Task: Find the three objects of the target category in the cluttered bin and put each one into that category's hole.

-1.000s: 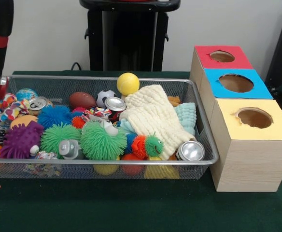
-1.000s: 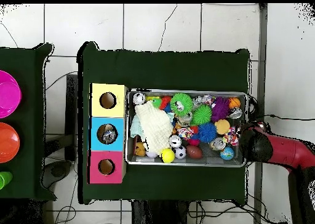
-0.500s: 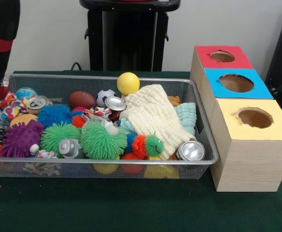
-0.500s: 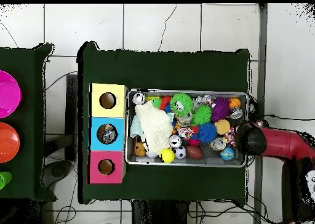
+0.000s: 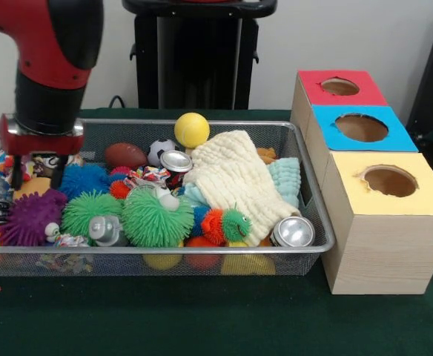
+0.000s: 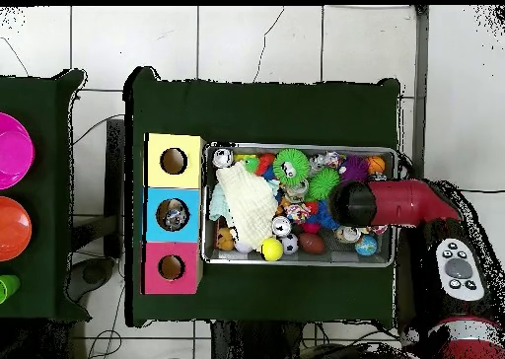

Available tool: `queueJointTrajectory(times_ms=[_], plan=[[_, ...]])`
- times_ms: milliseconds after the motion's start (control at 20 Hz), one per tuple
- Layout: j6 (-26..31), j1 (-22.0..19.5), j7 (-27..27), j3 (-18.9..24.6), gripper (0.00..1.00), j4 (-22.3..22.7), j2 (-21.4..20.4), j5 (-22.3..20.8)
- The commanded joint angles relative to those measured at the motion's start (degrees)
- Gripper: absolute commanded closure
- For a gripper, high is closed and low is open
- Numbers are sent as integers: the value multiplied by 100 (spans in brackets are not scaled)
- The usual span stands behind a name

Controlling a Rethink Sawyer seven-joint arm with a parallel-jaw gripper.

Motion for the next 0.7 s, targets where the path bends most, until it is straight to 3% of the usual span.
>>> queueJointTrajectory(times_ms=[50, 300, 700], plan=[[391, 54, -146, 349, 0, 319, 92, 137], [253, -46, -285, 475, 0, 428, 4, 146], [690, 239, -122, -32, 0, 110, 71, -126]])
